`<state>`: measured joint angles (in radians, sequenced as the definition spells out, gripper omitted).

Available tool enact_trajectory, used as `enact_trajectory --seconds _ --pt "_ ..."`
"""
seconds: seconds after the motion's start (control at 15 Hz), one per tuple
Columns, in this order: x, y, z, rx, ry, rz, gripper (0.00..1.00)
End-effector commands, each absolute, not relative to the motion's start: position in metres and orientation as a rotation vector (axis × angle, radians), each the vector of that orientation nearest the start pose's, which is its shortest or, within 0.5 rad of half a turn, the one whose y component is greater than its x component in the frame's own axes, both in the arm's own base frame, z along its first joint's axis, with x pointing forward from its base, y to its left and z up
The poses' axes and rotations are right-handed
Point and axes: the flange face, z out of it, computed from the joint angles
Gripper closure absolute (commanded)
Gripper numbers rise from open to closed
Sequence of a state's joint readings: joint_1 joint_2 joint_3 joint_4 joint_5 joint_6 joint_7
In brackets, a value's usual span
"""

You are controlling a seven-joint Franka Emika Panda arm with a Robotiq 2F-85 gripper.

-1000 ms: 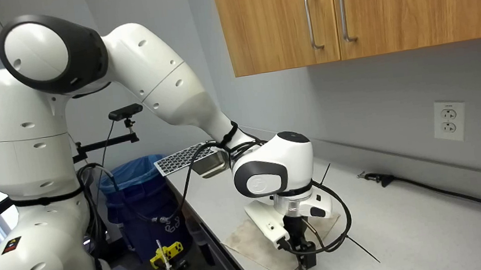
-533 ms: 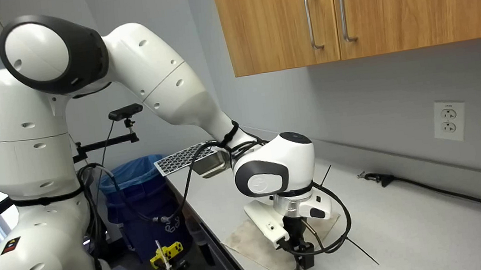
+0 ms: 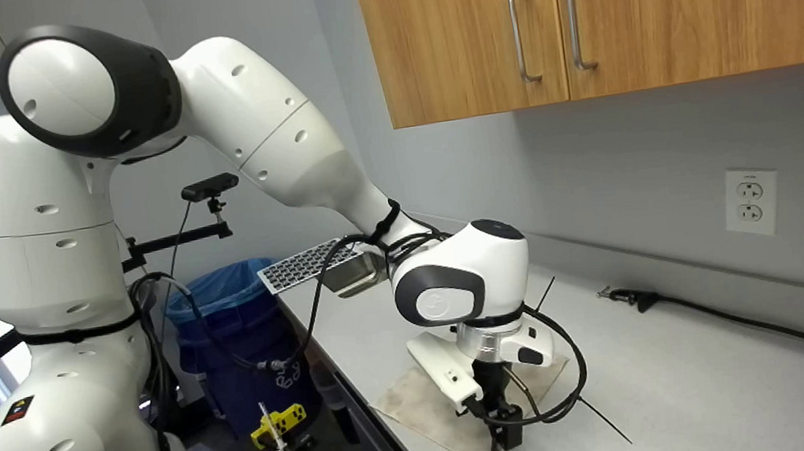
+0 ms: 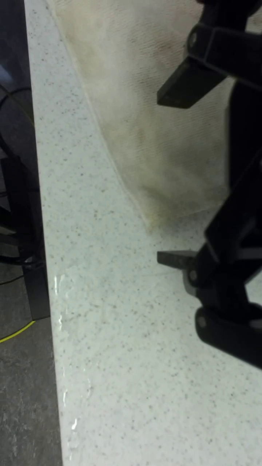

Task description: Fold the towel

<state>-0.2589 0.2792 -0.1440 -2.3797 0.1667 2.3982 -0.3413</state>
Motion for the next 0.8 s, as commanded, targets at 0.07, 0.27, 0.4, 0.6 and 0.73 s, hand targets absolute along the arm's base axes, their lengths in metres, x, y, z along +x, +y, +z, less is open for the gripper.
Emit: enact_trajectory --seconds 0.07,0.27,0.4,0.6,0.73 --pt "0.4385 -0.1884 0.1881 -2.970 0.271 0.304 0.00" --pt "0.4399 -0.1891 0.1884 -2.980 0.264 0.281 0.00" --pt "0.4397 -0.1897 0.1885 -2.988 0.263 0.289 0.00" --pt "0.4393 -0.1895 0.1887 -2.985 0.270 0.296 0.00" --pt "0.4390 -0.1890 0.1887 -2.979 0.276 0.298 0.00"
